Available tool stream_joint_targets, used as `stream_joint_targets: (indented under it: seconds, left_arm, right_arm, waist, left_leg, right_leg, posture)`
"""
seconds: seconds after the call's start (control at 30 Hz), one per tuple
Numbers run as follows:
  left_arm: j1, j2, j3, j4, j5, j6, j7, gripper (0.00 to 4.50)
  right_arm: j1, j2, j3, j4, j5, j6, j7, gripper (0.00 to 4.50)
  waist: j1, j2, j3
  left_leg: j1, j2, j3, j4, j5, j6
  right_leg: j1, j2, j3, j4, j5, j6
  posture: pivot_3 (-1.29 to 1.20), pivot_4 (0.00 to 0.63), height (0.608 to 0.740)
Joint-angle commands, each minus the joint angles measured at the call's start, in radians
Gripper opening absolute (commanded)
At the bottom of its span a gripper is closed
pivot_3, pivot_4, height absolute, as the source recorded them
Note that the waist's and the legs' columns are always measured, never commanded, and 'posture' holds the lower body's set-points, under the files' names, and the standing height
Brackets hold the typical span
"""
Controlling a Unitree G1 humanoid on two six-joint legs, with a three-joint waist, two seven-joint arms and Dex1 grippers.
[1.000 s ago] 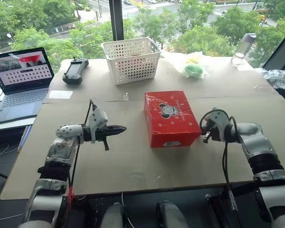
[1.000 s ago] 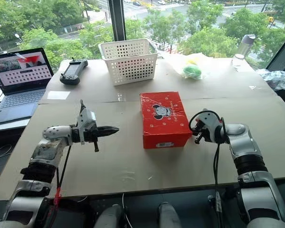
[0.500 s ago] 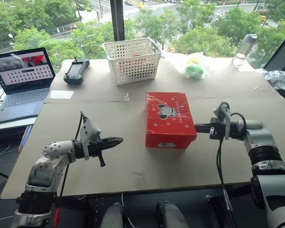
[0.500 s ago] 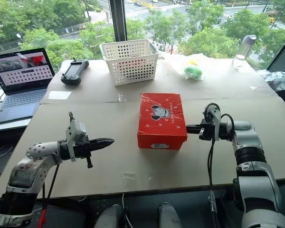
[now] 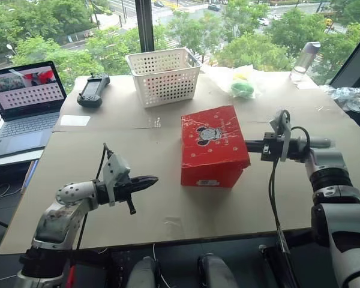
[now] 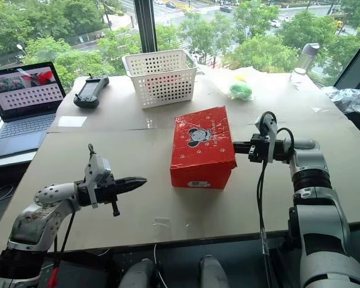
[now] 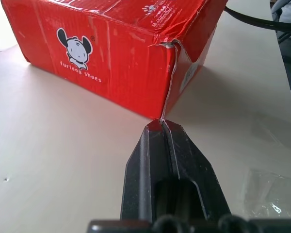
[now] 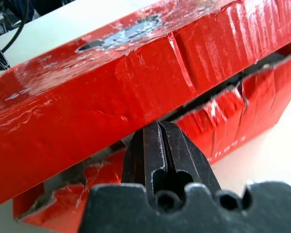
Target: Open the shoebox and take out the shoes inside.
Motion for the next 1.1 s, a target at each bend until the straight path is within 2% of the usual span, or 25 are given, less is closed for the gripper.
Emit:
stream_joint_targets:
  seconds: [0.03,0.2,0.33,0.4,0.57,0.73,0.8,0.9,1.0,1.1]
  left_arm:
    - [0.018,0.017,0.029,-0.082,-0.043,0.027,0.025,0.02]
    - [0.029,0.016,0.016,-0.136,-0.070,0.056,0.055,0.02]
    - [0.029,0.021,0.004,-0.162,-0.090,0.068,0.059,0.02]
    - [0.033,0.029,0.000,-0.174,-0.098,0.071,0.055,0.02]
    - [0.081,0.059,0.023,-0.236,-0.140,0.096,0.051,0.02]
    - [0.111,0.111,0.110,-0.287,-0.258,0.164,0.039,0.02]
    - [0.059,0.143,0.135,-0.228,-0.277,0.169,0.015,0.02]
    - [-0.081,0.189,0.139,-0.045,-0.251,0.138,-0.042,0.02]
    - [-0.252,0.235,0.083,0.190,-0.192,0.076,-0.168,0.02]
    - [-0.407,0.221,0.008,0.416,-0.103,-0.019,-0.247,0.02]
  right_arm:
    - [-0.082,0.011,0.036,-0.163,0.007,0.027,0.057,0.05]
    - [-0.184,0.098,0.119,-0.389,0.000,0.060,0.032,0.05]
    - [-0.324,0.271,0.069,-0.398,0.031,0.146,-0.210,0.05]
    - [-0.340,0.315,0.053,-0.381,0.034,0.163,-0.278,0.05]
    - [-0.310,0.325,0.067,-0.324,-0.007,0.160,-0.376,0.05]
    - [-0.230,0.248,0.076,-0.367,-0.025,0.189,-0.382,0.05]
    - [-0.197,0.217,0.079,-0.398,-0.019,0.220,-0.369,0.05]
    - [-0.151,0.164,0.102,-0.421,-0.036,0.275,-0.359,0.05]
    - [-0.118,0.111,0.131,-0.435,-0.058,0.358,-0.353,0.05]
    - [-0.087,0.075,0.163,-0.462,-0.082,0.397,-0.353,0.05]
  waist:
    - [0.001,0.000,0.000]
    - [0.005,0.001,0.000]
    - [-0.001,0.002,0.001]
    - [0.003,0.002,0.001]
    - [0.030,0.000,0.000]
    - [0.031,0.000,0.001]
    - [0.031,0.000,0.001]
    - [0.031,0.001,0.001]
    - [0.028,0.001,0.001]
    - [0.025,0.001,0.001]
  left_leg:
    - [0.000,0.000,0.000,0.000,0.000,0.000]
    - [0.000,0.000,-0.001,0.000,0.000,0.000]
    - [0.000,0.001,0.000,0.000,0.000,0.000]
    - [0.000,0.001,-0.001,-0.001,0.000,-0.001]
    - [-0.001,0.001,0.000,-0.002,-0.004,-0.010]
    - [-0.002,-0.001,0.000,-0.002,-0.004,-0.010]
    - [-0.001,0.000,0.000,-0.002,-0.002,-0.006]
    - [-0.001,0.000,0.001,-0.002,-0.001,-0.006]
    - [0.000,0.000,0.002,-0.002,0.000,-0.004]
    - [0.000,0.000,0.003,-0.003,0.001,-0.004]
  right_leg:
    - [-0.001,0.000,0.000,0.002,0.000,0.000]
    - [-0.002,0.000,-0.002,0.006,-0.003,-0.002]
    - [-0.004,0.000,0.000,0.008,-0.003,-0.002]
    - [-0.004,0.000,-0.002,0.009,-0.003,-0.001]
    - [-0.002,-0.002,-0.007,0.007,-0.006,-0.008]
    - [-0.003,-0.006,-0.006,0.005,-0.005,-0.006]
    - [-0.003,-0.005,-0.006,0.006,-0.006,-0.006]
    - [-0.002,-0.001,-0.006,0.006,-0.006,-0.007]
    - [-0.002,0.000,-0.007,0.007,-0.007,-0.007]
    - [-0.002,0.000,-0.007,0.006,-0.007,-0.006]
  posture:
    - [0.00,0.150,0.733]
    - [0.00,0.150,0.733]
    - [0.00,0.150,0.733]
    - [0.00,0.150,0.733]
    - [0.00,0.150,0.733]
    - [0.00,0.150,0.733]
    - [0.00,0.150,0.733]
    - [0.00,0.150,0.733]
    - [0.00,0.150,0.733]
    - [0.00,0.150,0.733]
